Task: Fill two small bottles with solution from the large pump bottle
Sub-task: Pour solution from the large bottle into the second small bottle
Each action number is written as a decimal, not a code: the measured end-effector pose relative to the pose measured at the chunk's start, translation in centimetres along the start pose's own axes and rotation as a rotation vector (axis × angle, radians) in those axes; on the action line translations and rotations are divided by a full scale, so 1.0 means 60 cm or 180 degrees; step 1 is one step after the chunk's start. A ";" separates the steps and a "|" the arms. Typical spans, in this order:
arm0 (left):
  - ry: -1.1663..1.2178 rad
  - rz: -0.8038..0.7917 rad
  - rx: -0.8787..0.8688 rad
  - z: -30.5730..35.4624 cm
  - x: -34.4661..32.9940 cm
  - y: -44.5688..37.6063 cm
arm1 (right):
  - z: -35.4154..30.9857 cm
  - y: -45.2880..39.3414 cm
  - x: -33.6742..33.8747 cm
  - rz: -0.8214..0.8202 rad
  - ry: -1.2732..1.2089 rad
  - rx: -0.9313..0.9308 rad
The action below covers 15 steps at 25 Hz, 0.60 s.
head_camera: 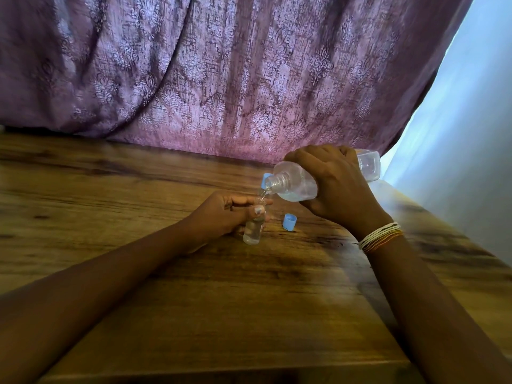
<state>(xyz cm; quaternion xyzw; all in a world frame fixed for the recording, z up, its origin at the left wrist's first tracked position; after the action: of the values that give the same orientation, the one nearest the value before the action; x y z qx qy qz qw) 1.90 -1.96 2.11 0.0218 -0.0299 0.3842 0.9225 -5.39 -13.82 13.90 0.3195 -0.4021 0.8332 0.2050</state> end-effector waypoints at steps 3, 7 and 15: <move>-0.0003 0.0034 -0.0007 0.000 0.001 0.000 | 0.000 0.000 0.000 0.0000 0.0007 0.0002; -0.0022 0.0053 -0.0004 0.000 0.002 -0.001 | 0.001 -0.001 0.001 0.0011 0.0000 0.0003; 0.0043 0.0023 -0.0046 0.003 -0.002 -0.001 | -0.001 0.000 0.000 0.0014 -0.0004 -0.0006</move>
<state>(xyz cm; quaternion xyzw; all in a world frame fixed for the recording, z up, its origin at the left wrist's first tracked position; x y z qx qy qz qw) 1.87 -2.10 2.26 0.0124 -0.0266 0.3875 0.9214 -5.45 -13.78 13.87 0.3190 -0.4036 0.8331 0.2032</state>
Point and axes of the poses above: each hand's wrist, its own y-axis away from the middle knuckle, its own x-axis out of the back of the hand, z = x × y, the point moved 9 cm from there along -y, towards the middle knuckle, and after that the axes turned 14 degrees about x, right-handed, at the moved point
